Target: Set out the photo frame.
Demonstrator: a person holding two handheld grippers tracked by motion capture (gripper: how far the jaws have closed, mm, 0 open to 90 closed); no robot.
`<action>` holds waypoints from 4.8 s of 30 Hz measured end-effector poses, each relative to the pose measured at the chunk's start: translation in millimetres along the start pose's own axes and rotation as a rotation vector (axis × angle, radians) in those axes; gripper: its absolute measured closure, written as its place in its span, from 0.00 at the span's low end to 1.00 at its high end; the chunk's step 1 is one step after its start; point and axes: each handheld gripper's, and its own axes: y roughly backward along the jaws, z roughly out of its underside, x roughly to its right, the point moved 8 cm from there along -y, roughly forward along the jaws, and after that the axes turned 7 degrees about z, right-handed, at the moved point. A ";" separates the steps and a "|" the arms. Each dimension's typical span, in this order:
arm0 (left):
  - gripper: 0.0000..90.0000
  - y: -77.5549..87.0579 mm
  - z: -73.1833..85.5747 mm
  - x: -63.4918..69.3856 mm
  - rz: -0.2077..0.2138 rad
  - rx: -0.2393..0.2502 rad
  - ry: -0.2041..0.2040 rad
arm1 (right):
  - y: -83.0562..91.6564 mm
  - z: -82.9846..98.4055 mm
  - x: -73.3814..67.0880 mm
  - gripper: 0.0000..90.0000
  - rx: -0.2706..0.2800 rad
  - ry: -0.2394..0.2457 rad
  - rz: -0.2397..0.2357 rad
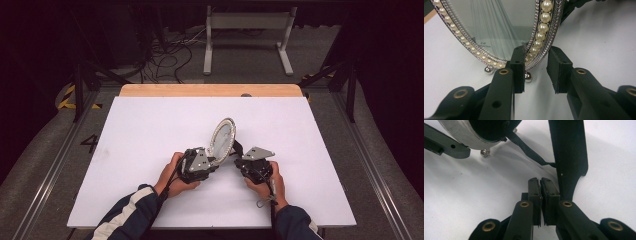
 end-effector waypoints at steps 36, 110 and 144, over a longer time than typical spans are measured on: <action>0.65 19.6 -0.2 -6.7 -0.018 0.037 0.028 | 3.2 -6.1 1.7 0.90 0.028 0.000 -0.005; 0.19 92.3 81.0 -13.8 -0.149 -0.050 0.170 | 5.6 -34.7 -36.4 0.76 0.140 -0.114 -0.147; 0.18 86.2 82.7 -10.8 -0.134 -0.083 0.157 | -4.0 -37.3 -37.2 0.80 0.161 -0.150 -0.120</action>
